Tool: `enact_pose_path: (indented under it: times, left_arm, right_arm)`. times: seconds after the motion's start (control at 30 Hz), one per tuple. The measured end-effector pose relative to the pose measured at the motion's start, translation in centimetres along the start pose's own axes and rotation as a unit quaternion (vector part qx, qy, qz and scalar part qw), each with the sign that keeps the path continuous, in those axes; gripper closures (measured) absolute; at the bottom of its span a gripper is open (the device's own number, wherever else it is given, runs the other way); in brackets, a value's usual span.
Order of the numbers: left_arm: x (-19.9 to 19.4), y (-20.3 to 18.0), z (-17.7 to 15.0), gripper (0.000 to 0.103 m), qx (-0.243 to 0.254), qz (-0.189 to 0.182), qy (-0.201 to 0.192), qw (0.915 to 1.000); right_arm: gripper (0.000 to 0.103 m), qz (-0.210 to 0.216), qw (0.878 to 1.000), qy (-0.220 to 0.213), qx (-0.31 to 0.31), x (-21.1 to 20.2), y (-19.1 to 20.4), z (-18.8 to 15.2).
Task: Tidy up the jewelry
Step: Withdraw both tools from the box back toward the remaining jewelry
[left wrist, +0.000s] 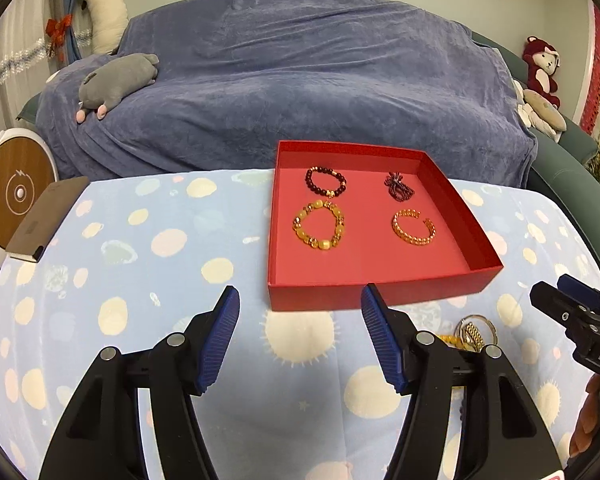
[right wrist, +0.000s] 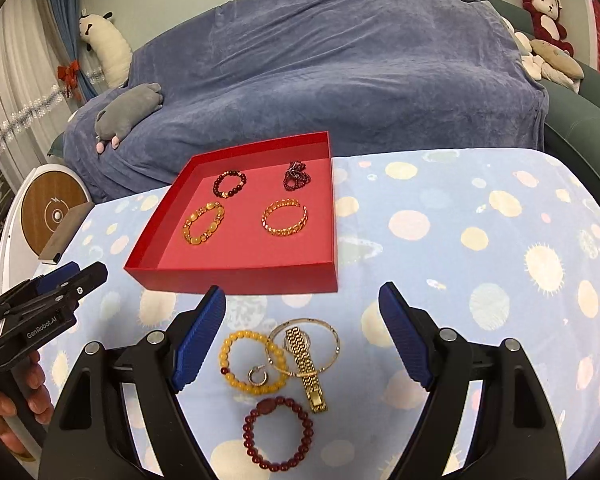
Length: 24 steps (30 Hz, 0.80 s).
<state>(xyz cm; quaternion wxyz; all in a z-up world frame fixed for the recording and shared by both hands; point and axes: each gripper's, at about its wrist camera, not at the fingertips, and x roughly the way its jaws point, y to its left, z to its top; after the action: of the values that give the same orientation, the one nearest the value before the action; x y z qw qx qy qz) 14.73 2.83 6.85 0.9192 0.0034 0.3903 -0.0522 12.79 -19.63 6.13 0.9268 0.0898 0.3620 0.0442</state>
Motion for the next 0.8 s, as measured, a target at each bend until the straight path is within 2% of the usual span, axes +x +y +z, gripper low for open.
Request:
enact_pose_path:
  times: [0.37, 0.4, 0.5, 0.8]
  left_arm:
    - [-1.3, -0.8, -3.8, 0.043, -0.001, 0.004, 0.011, 0.9999]
    - [-1.2, -0.9, -3.9, 0.043, 0.001, 0.002, 0.013, 0.9999]
    - [-1.1, -0.8, -4.0, 0.043, -0.002, 0.001, 0.013, 0.9999]
    - [-0.4, -0.6, -4.4, 0.043, -0.001, -0.004, 0.022, 0.9997]
  right_arm:
    - [0.028, -0.005, 1.0, 0.003, -0.031, -1.8, 1.6, -4.3]
    - [0.029, -0.002, 0.999, 0.007, -0.033, -1.6, 1.7, -4.5]
    - [0.043, -0.005, 0.999, 0.022, -0.044, -0.7, 1.8, -4.9]
    - [0.044, -0.008, 0.997, 0.061, -0.042, 3.1, 1.3, -5.3]
